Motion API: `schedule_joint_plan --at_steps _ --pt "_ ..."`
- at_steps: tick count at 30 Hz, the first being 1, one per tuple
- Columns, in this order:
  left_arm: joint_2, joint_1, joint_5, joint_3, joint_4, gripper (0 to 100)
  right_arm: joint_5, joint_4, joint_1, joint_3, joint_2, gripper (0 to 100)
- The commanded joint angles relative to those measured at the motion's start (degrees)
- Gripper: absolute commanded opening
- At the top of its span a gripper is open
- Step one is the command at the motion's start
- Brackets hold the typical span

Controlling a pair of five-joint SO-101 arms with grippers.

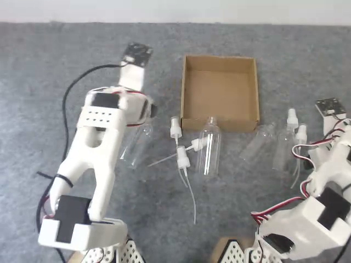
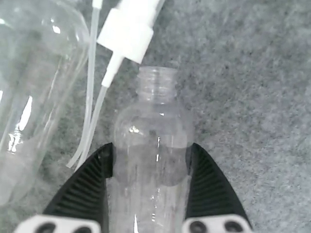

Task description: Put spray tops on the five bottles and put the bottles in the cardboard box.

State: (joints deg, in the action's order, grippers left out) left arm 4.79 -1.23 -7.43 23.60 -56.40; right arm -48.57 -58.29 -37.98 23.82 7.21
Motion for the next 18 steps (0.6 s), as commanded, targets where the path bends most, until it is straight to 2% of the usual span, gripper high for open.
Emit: schedule_joint_plan --at_steps 1,4,9,18 --pt "0.62 -6.15 3.16 -3.38 -1.67 21 -0.62 -0.04 -0.48 0.97 -1.1 0.6" --pt "-0.97 -8.35 4.92 -2.95 -1.32 19 -0.62 -0.04 -0.48 0.97 -1.1 0.6" --pt "-7.12 -10.73 13.1 -4.79 -0.88 19 -0.62 0.22 -0.75 0.97 -1.01 0.6" --pt "-13.01 -12.13 16.53 -6.64 -0.97 19 -0.7 0.04 -0.75 0.97 -1.01 0.6"
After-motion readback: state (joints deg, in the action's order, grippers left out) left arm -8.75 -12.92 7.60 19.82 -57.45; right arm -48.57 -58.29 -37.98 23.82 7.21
